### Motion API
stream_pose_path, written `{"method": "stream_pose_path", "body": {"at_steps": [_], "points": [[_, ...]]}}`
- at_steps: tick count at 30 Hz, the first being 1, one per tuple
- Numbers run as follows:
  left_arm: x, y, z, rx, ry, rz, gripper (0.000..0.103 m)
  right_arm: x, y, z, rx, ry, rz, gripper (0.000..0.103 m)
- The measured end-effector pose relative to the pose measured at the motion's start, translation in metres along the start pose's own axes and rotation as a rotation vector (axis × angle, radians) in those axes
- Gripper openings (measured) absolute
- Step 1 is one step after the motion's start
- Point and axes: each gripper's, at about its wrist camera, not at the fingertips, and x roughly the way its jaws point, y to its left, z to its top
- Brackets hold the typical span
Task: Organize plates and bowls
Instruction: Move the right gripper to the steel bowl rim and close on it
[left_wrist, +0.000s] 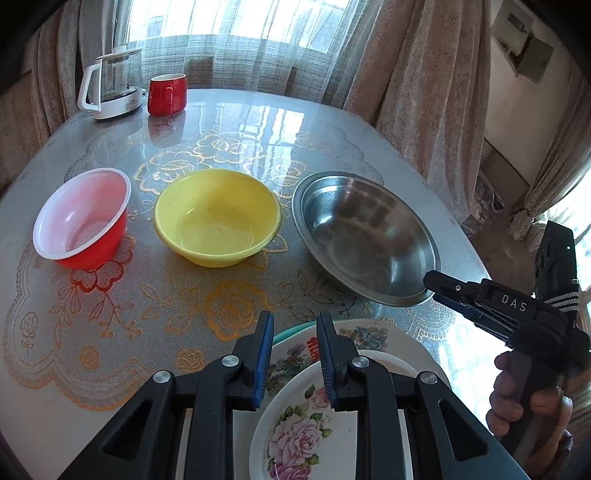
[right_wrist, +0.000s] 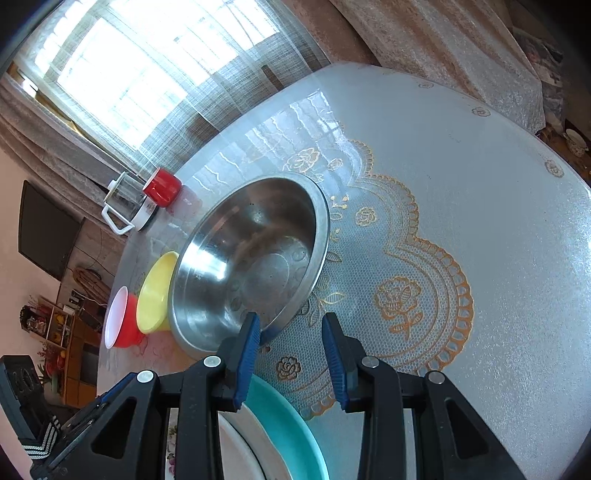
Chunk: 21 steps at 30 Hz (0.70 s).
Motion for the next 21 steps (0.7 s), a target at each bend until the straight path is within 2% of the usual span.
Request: {"method": "stream_pose_path", "body": {"at_steps": [10, 14, 18, 21], "points": [[0.033, -0.005, 0.022, -0.096, 0.040, -0.047, 0.023, 0.019, 0.003, 0.016, 0.001, -0.013, -0.009, 0.035], [0.038, -0.008, 0.028, -0.090, 0.032, -0.040, 0.023, 0.027, 0.000, 0.019, -0.011, -0.017, -0.034, 0.035], [0.042, -0.006, 0.032, -0.103, 0.034, -0.051, 0.023, 0.033, -0.006, 0.020, -0.015, -0.007, -0.012, 0.031], [0.043, 0.000, 0.036, -0.147, 0.029, -0.059, 0.030, 0.034, -0.006, 0.022, -0.024, -0.009, -0.007, 0.028]]}}
